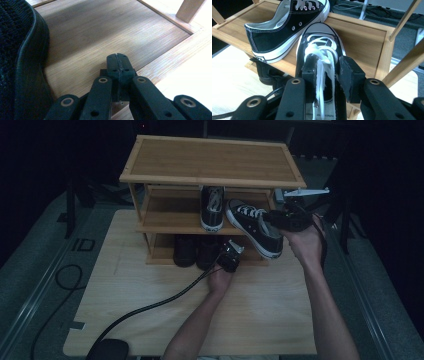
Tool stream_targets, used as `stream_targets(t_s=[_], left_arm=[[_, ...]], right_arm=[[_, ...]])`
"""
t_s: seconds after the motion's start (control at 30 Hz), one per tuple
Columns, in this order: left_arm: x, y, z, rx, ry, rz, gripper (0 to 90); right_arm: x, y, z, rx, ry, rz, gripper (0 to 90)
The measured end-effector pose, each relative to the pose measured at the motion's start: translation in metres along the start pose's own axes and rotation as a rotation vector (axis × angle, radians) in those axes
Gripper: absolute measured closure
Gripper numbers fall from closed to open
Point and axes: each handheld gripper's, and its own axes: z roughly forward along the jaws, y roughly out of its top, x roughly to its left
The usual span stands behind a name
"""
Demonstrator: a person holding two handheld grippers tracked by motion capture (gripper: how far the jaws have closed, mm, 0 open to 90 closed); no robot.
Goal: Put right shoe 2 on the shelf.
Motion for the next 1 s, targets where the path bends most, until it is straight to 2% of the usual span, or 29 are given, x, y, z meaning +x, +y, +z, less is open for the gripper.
stream_targets(t_s=[0.37,0.4,0.53,0.7,0.87,1.0], left_arm=[[0.0,0.0,0.0,0.0,0.0,-0.004,89.9],[0.0,0.0,0.0,0.0,0.0,-0.004,89.9],[0.0,0.0,0.0,0.0,0.0,-0.004,89.9],[0.0,0.0,0.0,0.0,0.0,-0.004,89.9],[0.0,0.0,0.0,0.0,0.0,-0.004,89.9],[-0.001,0.0,0.0,0.0,0.0,-0.004,89.9]], right_arm=[[-0.003,-0.004,-0.012,-0.012,0.004,-0.001,66.5],[-0.004,-0.005,-0.016,-0.024,0.002,0.001,66.5],[-0.008,-0.007,-0.022,-0.015,-0.01,-0.003,67.0],[-0.015,-0.01,-0.028,-0.021,-0.024,0.015,72.4],[-0.018,-0.016,-0.034,0.001,-0.05,0.016,88.3],[-0.02,-0.022,-0.035,0.016,-0.061,0.024,90.0]])
